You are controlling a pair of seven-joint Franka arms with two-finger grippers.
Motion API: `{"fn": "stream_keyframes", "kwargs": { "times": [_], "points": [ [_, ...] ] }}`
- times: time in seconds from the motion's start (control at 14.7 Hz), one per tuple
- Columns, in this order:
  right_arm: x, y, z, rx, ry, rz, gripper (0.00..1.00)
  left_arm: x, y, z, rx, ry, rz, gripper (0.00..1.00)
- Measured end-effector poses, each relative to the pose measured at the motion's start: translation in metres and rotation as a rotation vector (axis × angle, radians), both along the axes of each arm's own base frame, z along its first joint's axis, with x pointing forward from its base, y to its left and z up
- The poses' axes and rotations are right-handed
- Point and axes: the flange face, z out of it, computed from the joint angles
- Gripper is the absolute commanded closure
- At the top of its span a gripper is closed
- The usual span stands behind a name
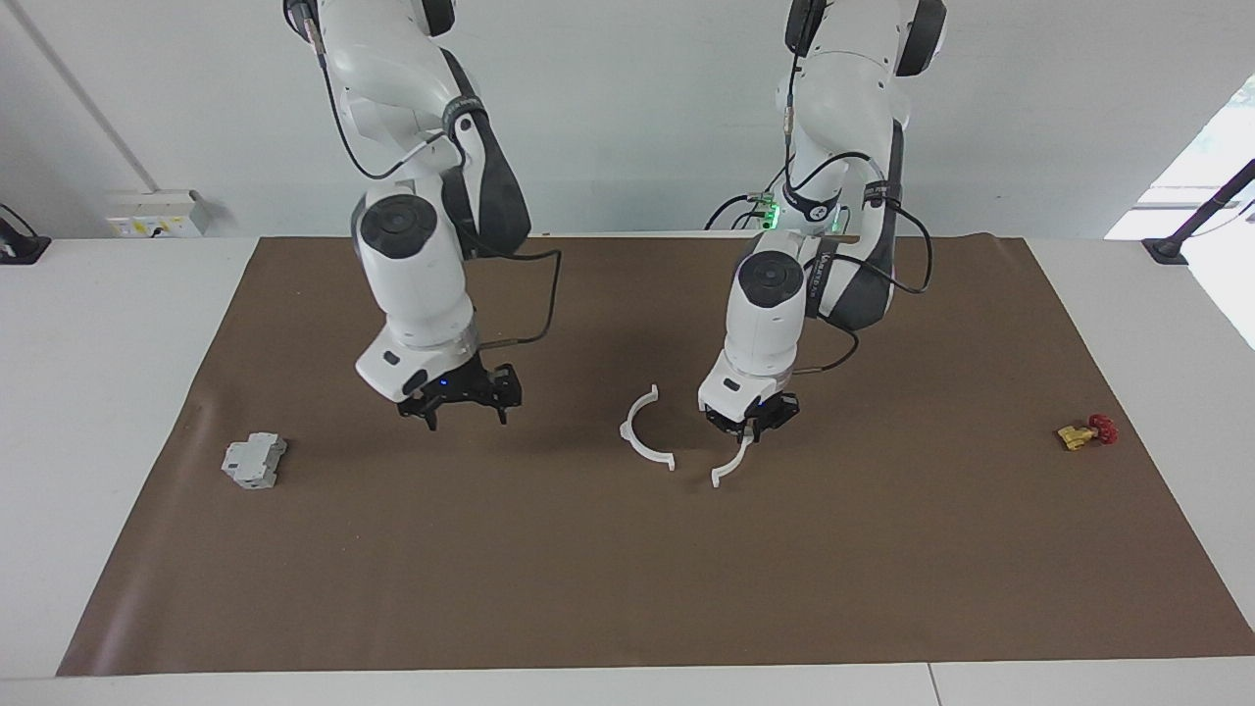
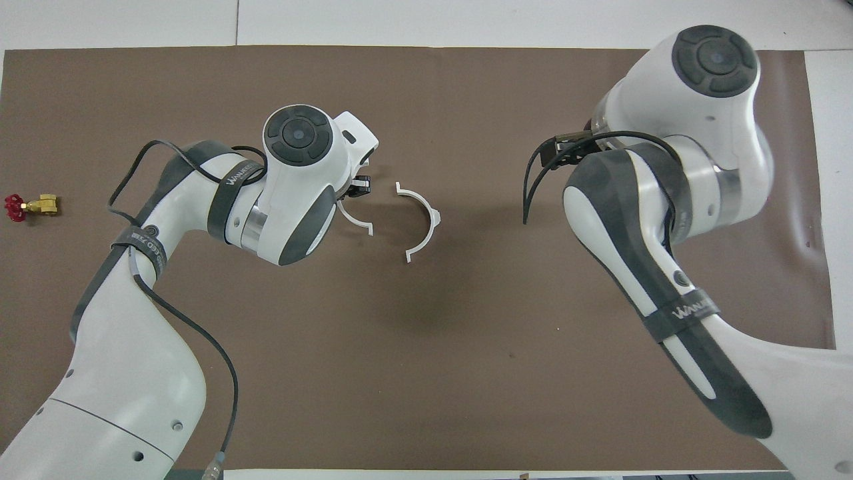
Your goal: Assemble drain pipe with both arms
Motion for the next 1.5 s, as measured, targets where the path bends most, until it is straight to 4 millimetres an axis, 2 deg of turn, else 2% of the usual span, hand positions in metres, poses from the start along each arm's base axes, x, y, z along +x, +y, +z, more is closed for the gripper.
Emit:
{"fn": "stream_keyframes", "kwargs": {
  "times": [0.27,0.48,0.61,0.89,1.5],
  "points": [
    [-0.038,-0.072,0.079,-0.01,0.062,-0.058,0.0,-0.021,-0.025,-0.029,0.004,0.011,-0.035,1.0],
    [-0.075,-0.102,0.132,-0.011,0.087,-0.091,0.0,-0.026,-0.028,-0.035,0.003,0.01,-0.024,1.0],
    [-0.089,-0.116,0.153,-0.01,0.095,-0.114,0.0,-0.029,-0.031,-0.036,0.002,0.01,-0.023,1.0],
    [-0.087,-0.132,0.147,-0.01,0.111,-0.128,0.0,-0.036,-0.036,-0.037,0.002,0.01,-0.015,1.0],
    [-0.09,-0.127,0.138,-0.011,0.122,-0.113,0.0,-0.048,-0.046,-0.037,0.001,0.01,-0.014,1.0]
  ]
}}
